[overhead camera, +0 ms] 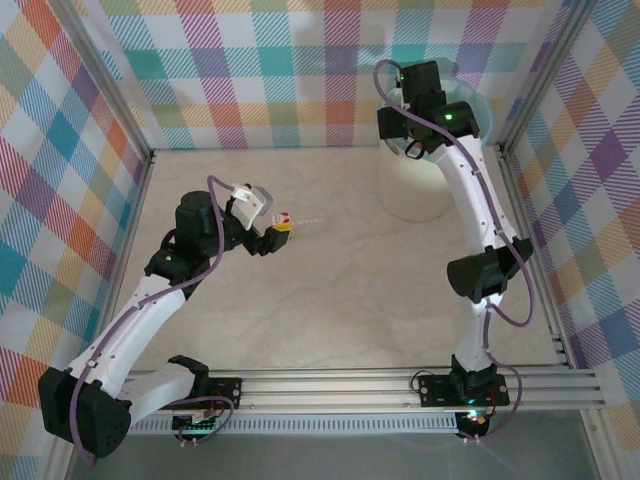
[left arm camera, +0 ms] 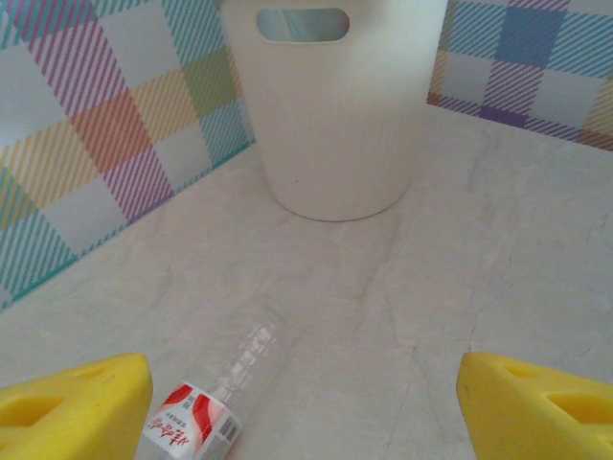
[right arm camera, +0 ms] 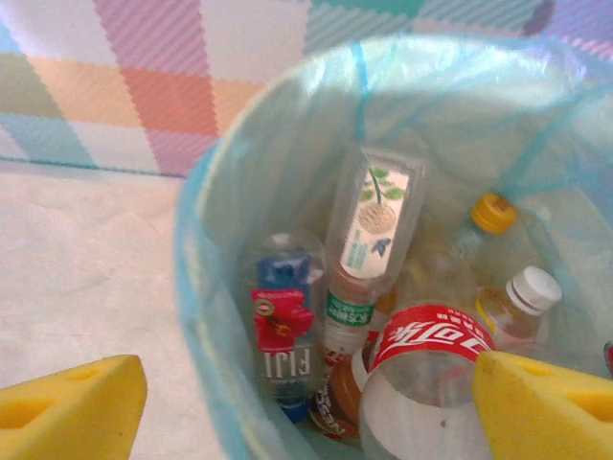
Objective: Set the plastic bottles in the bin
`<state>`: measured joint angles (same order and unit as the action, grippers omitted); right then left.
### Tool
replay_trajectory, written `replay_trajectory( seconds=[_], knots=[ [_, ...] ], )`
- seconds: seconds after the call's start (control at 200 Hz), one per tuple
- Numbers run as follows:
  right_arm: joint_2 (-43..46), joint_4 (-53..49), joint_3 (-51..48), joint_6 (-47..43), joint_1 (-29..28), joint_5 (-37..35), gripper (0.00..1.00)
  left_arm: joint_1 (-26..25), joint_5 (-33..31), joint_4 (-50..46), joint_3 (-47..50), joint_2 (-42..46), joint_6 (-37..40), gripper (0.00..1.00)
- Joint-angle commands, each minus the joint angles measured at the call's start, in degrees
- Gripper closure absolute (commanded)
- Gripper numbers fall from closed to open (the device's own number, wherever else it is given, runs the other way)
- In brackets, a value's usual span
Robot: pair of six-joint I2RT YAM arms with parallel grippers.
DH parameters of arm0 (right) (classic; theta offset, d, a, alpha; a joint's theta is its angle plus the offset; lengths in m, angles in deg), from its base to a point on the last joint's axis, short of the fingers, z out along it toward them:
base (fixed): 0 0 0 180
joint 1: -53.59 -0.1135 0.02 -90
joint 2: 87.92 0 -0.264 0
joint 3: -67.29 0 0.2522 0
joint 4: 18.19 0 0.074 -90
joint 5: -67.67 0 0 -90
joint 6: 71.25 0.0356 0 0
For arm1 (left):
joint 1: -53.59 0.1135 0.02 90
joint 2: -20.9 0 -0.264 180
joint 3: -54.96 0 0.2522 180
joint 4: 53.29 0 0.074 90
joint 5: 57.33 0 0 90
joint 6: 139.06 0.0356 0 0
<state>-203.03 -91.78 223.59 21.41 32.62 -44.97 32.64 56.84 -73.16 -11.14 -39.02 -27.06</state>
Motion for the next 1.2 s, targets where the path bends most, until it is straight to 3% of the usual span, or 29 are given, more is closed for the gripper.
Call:
replay_trajectory(
  seconds=[0.0, 0.115, 0.38, 0.545, 0.675, 0.875, 1.045, 1.195],
  knots=[
    [5.58, -0.49, 1.42, 2.23, -0.18, 5.35, 0.11, -0.67, -3.77, -0.53, -1.17, 2.11, 1.29, 0.16],
    [11.93, 2.71, -4.72, 2.59, -0.21, 7.43, 0.11, -0.67, -7.64, -2.93, -2.36, 1.84, 2.31, 0.16],
    [31.1, 19.02, -28.99, 0.5, -0.29, 7.53, 0.17, -0.25, -13.07, -5.86, -6.07, 0.5, 0.28, 0.13],
    [34.83, 15.8, -30.79, -0.36, -0.3, 5.96, 0.21, 0.53, -15.08, -10.29, -9.29, -2.41, -5.7, 0.08],
    [35.72, 11.36, -30.68, 0.13, -0.19, 5.63, 0.28, 1.39, -12.56, -17.34, -13.84, -7.64, -6.93, 0.05],
    [38.18, 10.26, -34.42, 2.3, -0.17, 8.28, 0.25, 3.19, -6.62, -31.68, -24.92, -21.23, 3.82, 0.04],
    [39.69, 10.59, -38.82, 4.46, -0.13, 11.08, 0.24, 8.46, -1.19, -31.82, -29.16, -30.64, 6.9, 0.04],
    [41.13, 12.85, -43.33, 4.71, -0.21, 12.7, 0.19, 8.91, 0.14, -31.43, -30.03, -38.14, 16.4, 0.04]
  ],
)
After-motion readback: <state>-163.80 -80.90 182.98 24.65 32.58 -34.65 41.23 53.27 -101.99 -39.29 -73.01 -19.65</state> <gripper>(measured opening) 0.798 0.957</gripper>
